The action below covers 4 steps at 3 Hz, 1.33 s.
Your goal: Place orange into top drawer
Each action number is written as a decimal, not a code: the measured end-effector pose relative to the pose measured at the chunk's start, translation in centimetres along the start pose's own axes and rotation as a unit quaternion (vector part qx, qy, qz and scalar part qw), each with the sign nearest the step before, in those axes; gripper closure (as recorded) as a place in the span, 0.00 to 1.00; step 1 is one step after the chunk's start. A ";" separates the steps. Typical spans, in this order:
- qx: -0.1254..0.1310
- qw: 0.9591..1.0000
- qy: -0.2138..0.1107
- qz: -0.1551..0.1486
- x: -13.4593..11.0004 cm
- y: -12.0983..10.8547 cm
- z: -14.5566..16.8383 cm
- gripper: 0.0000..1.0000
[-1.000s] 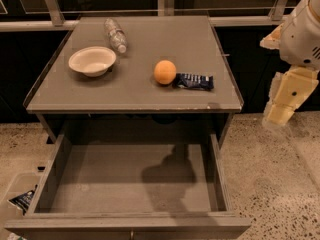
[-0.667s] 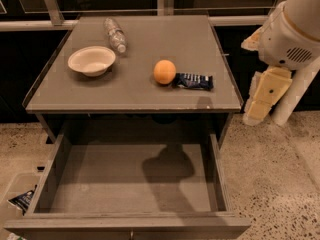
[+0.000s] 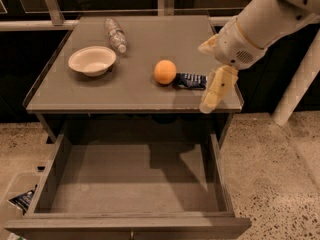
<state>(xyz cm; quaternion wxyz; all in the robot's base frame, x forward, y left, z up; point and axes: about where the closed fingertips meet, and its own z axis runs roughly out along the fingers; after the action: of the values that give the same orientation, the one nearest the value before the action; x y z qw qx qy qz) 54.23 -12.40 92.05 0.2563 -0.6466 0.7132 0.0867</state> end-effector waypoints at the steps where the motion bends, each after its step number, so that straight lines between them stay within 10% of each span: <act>1: -0.011 1.000 -0.013 0.005 -0.2 0.0 0.8 0.00; 3: 0.000 1.000 -0.030 0.002 -0.7 -2.4 2.2 0.00; 4: -0.003 0.996 -0.091 -0.008 -2.5 -6.5 4.1 0.00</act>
Offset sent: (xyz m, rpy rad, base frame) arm 0.0040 0.0012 -0.0180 0.0572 0.0437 -0.0082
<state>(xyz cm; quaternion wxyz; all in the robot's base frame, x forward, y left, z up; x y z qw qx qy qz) 61.62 -9.29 91.10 0.3189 -0.6425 0.6814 0.1453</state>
